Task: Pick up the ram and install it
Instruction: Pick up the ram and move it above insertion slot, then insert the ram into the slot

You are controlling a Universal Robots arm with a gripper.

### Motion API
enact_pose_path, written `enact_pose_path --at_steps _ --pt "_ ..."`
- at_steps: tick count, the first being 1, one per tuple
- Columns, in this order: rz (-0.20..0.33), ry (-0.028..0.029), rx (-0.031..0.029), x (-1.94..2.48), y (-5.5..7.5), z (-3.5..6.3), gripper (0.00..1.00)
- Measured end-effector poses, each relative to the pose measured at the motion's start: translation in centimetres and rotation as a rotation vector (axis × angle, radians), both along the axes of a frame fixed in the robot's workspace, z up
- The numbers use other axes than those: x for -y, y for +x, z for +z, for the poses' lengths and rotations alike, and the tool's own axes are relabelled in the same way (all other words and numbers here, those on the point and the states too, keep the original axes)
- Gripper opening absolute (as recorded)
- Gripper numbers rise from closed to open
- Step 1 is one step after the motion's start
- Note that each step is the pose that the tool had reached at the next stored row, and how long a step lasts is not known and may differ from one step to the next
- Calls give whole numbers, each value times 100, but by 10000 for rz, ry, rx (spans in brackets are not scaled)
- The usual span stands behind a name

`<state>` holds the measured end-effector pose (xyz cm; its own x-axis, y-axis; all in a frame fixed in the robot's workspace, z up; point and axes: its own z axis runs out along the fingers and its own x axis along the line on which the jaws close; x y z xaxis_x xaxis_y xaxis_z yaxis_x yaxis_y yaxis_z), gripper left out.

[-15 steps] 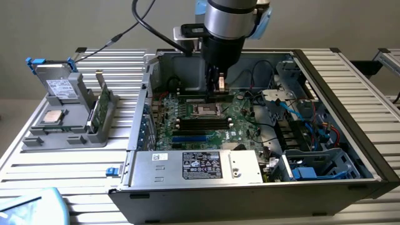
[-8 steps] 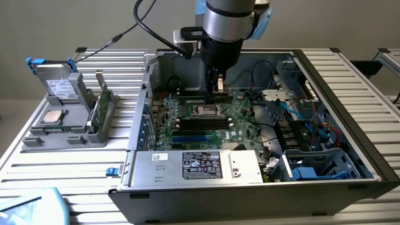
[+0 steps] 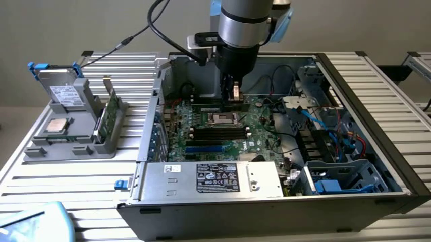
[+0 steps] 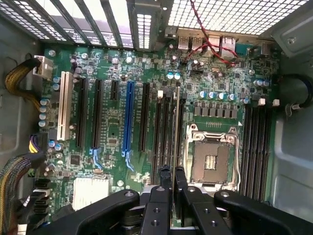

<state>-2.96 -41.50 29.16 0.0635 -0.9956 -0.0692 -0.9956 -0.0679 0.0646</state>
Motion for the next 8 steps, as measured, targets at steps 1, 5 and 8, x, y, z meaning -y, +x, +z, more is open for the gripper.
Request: enact_pose_path --at_steps 1,5,8 --pt "0 -1 0 -1 0 -1 14" --pt "0 -1 0 -1 0 3 14" --pt "0 -1 0 -1 0 4 14"
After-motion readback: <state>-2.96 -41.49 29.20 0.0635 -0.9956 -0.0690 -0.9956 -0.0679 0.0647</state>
